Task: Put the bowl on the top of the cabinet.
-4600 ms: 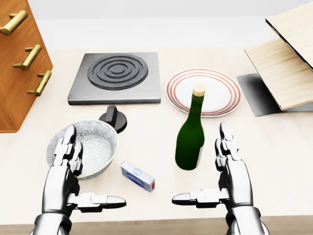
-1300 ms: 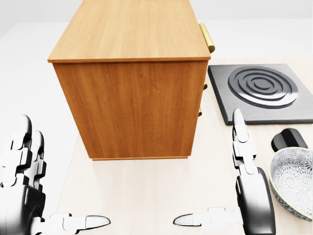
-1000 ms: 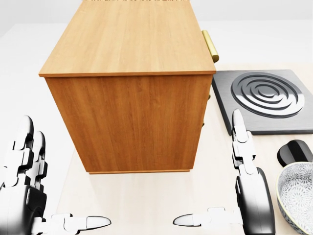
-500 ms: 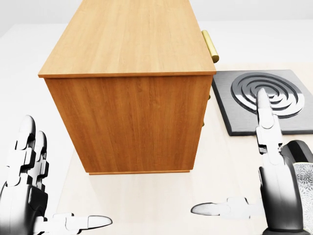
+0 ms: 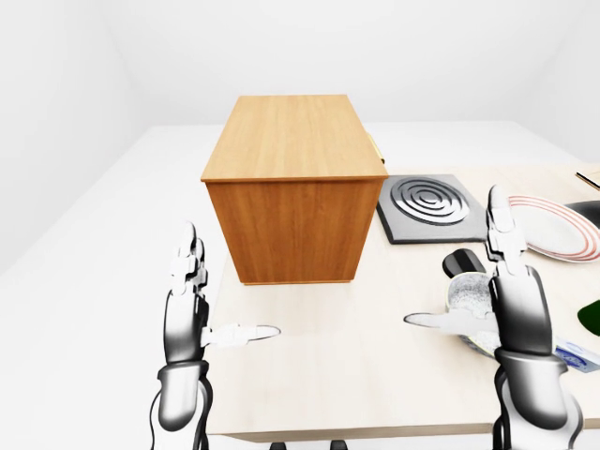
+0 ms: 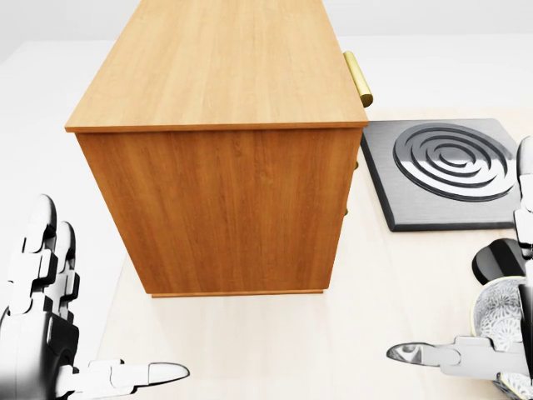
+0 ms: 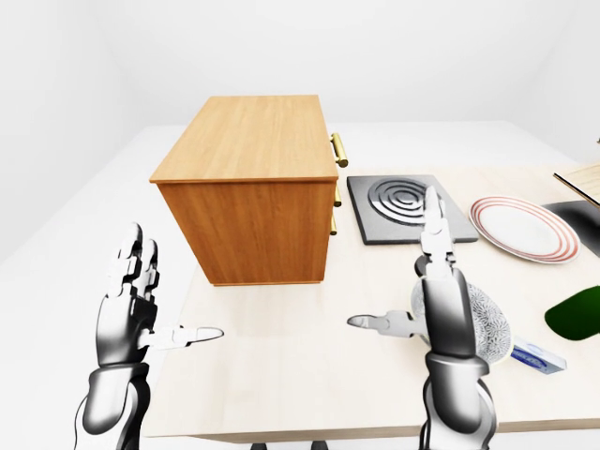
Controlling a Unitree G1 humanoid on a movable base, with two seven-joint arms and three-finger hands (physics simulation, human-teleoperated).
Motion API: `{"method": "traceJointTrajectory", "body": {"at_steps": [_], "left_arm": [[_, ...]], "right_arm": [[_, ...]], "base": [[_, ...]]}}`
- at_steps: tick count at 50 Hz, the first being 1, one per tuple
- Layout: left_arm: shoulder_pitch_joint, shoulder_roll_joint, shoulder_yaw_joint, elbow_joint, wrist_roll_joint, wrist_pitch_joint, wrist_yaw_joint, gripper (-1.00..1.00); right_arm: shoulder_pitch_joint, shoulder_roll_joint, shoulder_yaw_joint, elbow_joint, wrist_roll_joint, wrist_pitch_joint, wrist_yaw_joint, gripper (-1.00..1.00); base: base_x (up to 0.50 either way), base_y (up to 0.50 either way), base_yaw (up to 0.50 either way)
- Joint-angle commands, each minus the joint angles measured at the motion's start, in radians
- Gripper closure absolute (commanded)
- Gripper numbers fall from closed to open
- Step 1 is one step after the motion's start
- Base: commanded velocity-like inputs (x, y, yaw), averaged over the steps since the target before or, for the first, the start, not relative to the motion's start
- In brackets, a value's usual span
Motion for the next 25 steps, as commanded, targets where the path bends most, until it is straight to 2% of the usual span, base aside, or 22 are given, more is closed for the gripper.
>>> {"method": "traceJointTrajectory", "body": {"at_steps": [1,7,15,25], "left_arm": [[-0.003,-0.001,0.000,-0.002,0.004,0.000,0.004,-1.00],[-0.007,-0.001,0.001,0.001,0.006,0.000,0.007,-1.00],[-0.005,0.000,-0.002,0.003,0.007,0.000,0.007,-1.00],[-0.007,0.002,-0.003,0.010,0.007,0.000,0.005,-1.00]], "right_arm": [[0.056,0.023,-0.141,0.011,-0.038,0.000,0.113,-1.00],[0.088,0.036,-0.201,0.082,-0.104,0.000,0.163,-1.00],[0.110,0.058,-0.240,0.106,-0.160,0.000,0.216,-1.00],[0.121,0.061,-0.289,0.089,-0.279,0.000,0.213,-1.00]], "base": [[0.00,0.00,0.00],[0.00,0.00,0.00],[0.00,0.00,0.00],[0.00,0.00,0.00]]}}
